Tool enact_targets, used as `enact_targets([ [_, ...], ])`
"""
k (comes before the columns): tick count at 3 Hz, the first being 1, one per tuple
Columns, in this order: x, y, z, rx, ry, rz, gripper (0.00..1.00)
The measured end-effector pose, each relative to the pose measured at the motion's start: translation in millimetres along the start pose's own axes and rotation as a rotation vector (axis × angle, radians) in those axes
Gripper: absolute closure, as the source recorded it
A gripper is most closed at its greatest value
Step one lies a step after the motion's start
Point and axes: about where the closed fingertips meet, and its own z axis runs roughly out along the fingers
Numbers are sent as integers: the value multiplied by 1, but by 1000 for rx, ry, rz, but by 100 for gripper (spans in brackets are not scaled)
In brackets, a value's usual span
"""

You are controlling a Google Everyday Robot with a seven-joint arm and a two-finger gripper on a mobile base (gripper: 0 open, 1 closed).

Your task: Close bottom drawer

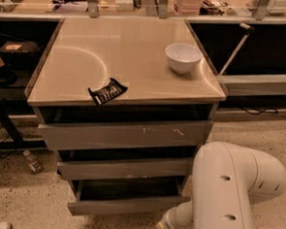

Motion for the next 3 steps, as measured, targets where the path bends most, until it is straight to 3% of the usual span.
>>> enact_targets([
  [1, 0, 0, 0, 0, 0, 0, 89],
  [2, -2, 0, 0, 6, -5, -6, 100],
  [3, -19, -7, 0, 46, -33, -30, 100],
])
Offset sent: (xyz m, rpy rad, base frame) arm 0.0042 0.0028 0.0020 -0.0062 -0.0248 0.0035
